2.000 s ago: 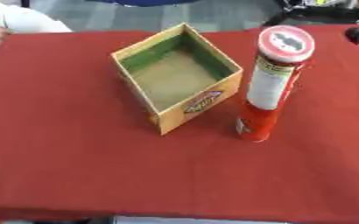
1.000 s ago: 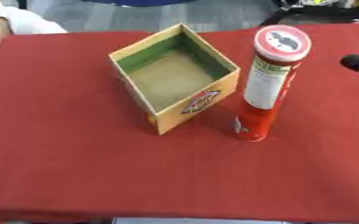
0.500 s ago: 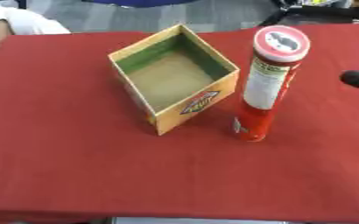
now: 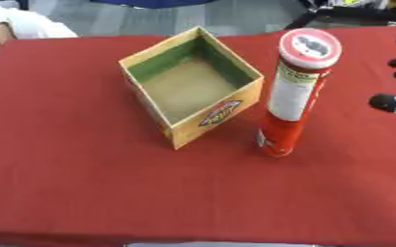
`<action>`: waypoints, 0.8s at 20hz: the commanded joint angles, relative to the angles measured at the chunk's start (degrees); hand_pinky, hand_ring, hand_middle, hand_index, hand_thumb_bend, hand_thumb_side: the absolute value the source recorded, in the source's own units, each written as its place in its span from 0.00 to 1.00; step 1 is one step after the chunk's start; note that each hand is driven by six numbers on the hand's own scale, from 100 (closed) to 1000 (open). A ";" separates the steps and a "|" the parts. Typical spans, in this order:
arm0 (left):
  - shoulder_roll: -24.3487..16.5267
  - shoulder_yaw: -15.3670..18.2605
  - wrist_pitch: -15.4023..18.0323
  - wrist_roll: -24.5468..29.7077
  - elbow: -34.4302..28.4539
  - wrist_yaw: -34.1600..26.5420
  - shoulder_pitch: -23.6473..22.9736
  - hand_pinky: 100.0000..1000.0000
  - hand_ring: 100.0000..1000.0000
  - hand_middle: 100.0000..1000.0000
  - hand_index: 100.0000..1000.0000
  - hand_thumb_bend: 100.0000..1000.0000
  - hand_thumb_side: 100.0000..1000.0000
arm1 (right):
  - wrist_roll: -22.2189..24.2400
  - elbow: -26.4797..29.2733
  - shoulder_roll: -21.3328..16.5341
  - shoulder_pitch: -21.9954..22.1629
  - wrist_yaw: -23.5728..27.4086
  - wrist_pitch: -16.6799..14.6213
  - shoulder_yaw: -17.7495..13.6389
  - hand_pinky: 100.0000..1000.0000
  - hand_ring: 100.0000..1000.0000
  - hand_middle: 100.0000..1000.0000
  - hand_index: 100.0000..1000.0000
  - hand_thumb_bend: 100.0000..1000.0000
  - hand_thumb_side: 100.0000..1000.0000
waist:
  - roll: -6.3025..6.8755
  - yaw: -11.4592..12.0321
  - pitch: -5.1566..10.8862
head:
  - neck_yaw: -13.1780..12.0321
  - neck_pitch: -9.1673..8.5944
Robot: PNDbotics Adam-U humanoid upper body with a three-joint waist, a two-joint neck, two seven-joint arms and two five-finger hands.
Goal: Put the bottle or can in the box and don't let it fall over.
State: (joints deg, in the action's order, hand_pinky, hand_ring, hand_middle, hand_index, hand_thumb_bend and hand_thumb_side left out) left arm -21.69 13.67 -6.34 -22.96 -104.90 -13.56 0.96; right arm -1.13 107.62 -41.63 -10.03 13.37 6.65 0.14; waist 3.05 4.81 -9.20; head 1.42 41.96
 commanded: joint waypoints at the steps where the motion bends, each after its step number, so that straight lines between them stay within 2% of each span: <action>1: -1.71 0.64 -0.01 0.16 -0.64 0.23 0.23 0.68 0.81 0.74 0.77 0.40 0.73 | 1.15 1.50 -1.24 -0.40 0.16 -0.29 0.19 0.76 0.77 0.89 0.88 0.88 0.20 | -0.15 0.06 0.76 | 0.26 -0.84; 16: -1.70 0.38 -0.04 0.45 -0.65 0.18 0.42 0.68 0.81 0.74 0.76 0.40 0.73 | 4.06 1.59 0.59 -1.46 0.76 0.29 3.62 0.76 0.77 0.89 0.88 0.88 0.20 | -0.04 0.42 0.79 | 0.87 -1.15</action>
State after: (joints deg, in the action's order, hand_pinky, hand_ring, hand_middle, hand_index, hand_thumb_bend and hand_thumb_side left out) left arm -21.69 13.64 -6.51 -22.72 -104.90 -13.56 0.98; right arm 2.66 108.29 -40.25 -10.77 13.88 6.95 3.85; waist 3.09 5.14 -9.19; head 2.14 41.64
